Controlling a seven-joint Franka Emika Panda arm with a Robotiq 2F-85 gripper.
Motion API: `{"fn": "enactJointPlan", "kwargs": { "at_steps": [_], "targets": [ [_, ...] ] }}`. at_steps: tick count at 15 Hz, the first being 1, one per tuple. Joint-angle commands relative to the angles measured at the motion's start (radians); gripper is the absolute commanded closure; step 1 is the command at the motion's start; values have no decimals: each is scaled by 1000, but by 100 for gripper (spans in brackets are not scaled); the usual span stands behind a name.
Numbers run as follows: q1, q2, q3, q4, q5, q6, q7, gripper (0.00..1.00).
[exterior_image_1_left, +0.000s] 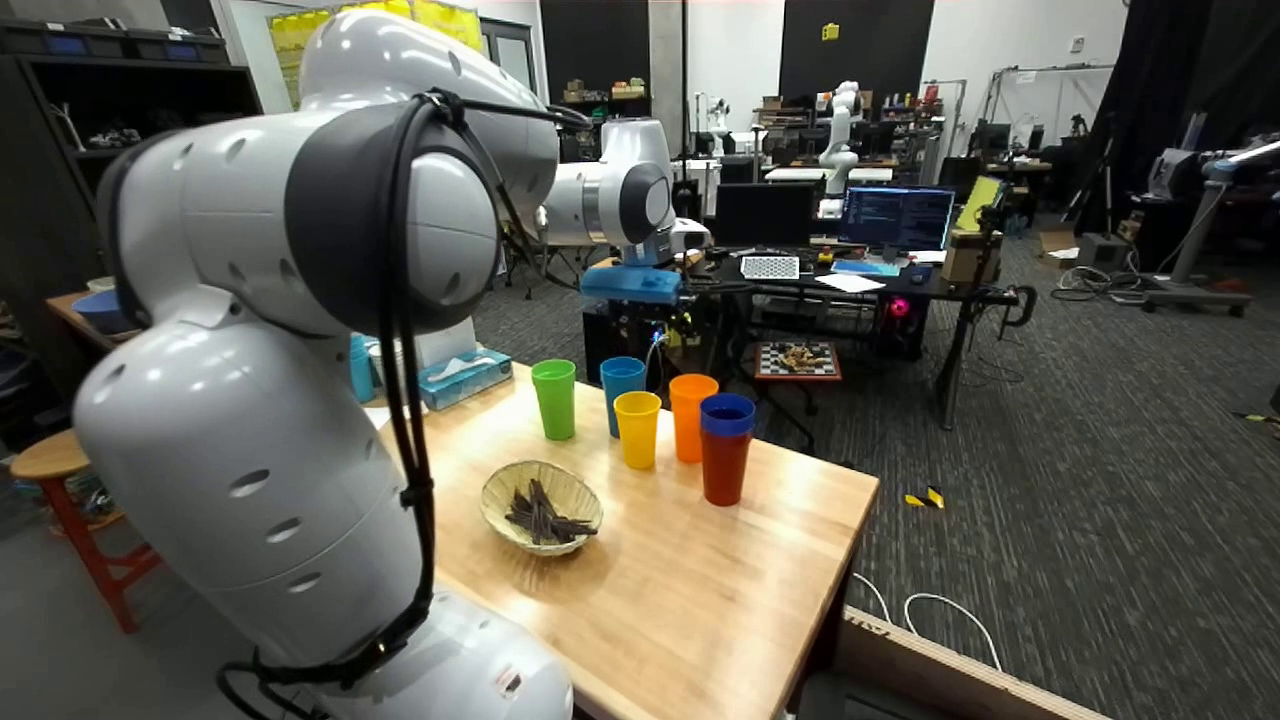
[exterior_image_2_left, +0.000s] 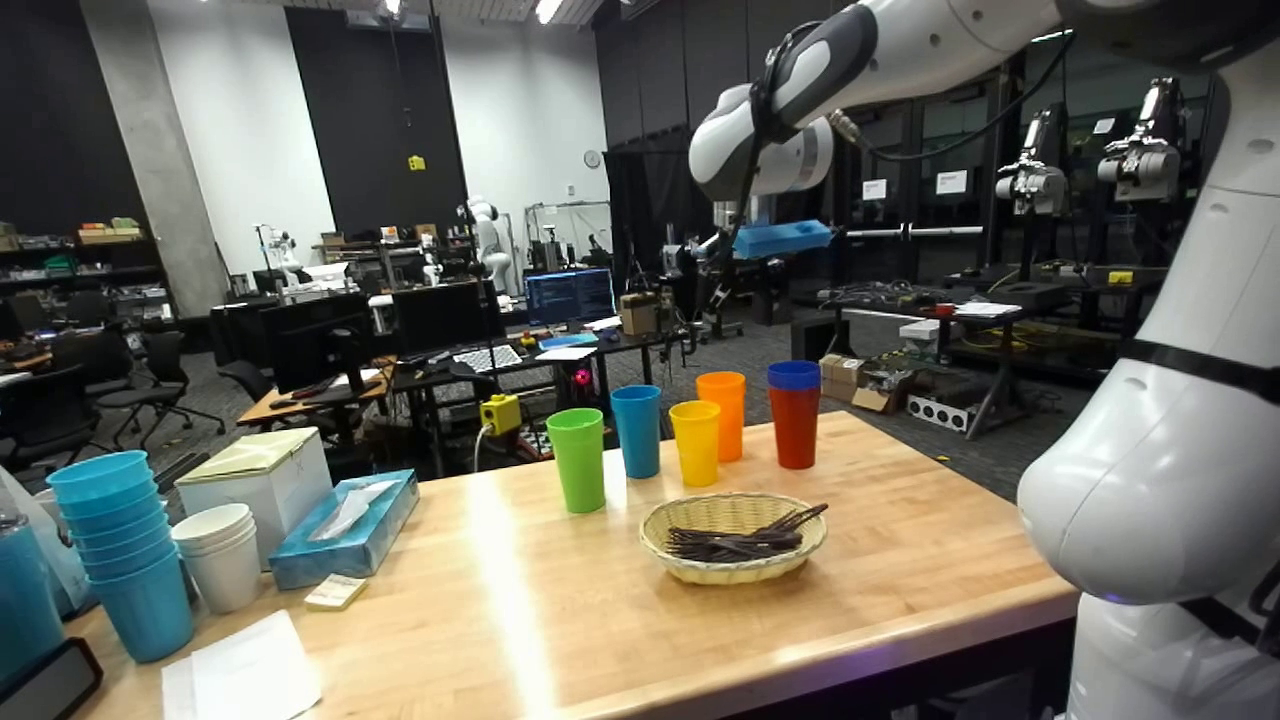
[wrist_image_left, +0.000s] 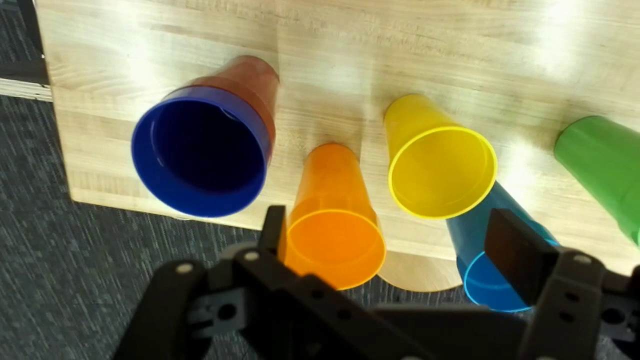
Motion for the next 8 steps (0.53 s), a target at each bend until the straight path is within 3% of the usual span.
{"fn": "enactJointPlan", "kwargs": {
  "at_steps": [1,8],
  "targets": [
    [7,52,-10,53,2,10,-13,0],
    [-2,129,-33,109,13,62,-54,0]
  ]
}}
